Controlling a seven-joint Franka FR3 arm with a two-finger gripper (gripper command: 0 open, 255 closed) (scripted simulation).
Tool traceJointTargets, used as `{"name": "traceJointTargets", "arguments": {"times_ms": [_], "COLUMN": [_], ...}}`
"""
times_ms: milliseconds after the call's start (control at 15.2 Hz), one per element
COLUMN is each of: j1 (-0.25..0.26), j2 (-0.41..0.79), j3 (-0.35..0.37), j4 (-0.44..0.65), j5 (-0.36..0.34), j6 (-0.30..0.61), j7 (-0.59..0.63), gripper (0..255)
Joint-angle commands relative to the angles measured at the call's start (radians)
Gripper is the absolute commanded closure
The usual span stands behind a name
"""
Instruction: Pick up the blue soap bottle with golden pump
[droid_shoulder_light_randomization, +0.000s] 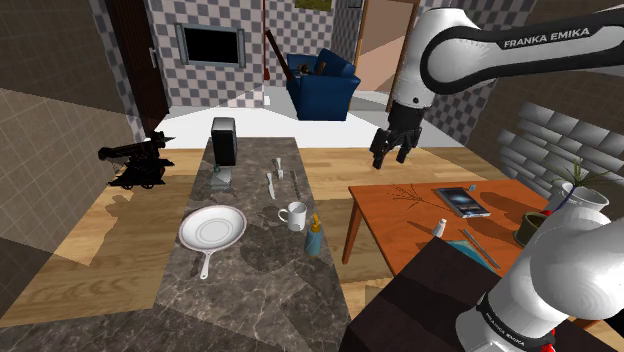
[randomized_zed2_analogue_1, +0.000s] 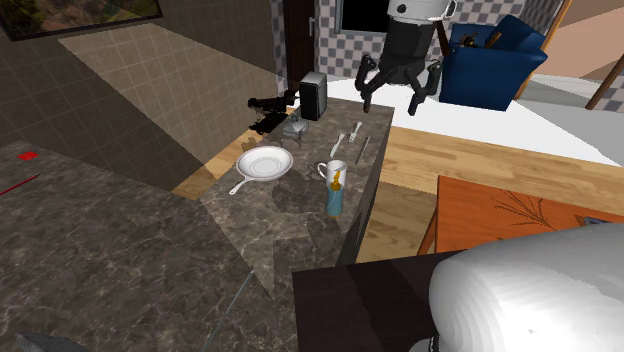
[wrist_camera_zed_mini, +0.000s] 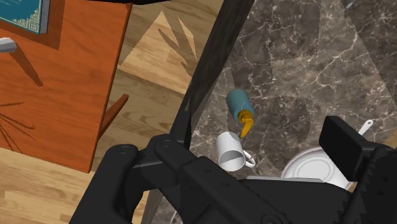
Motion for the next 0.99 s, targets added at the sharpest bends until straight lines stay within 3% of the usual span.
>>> {"name": "traceJointTargets", "arguments": {"times_ms": [0,462,924], "j1": [0.004,0.013,0.021], "j2": [0.065,0.312,0.587], "j3": [0.01,0.035,0.051], "j4": [-0.016,0.001,0.088], "j5": [0.004,0.007,-0.007], "j6": [0.081,0.307,0.49], "j7": [0.01,0.04,0.078], "gripper": [0,0,0]}}
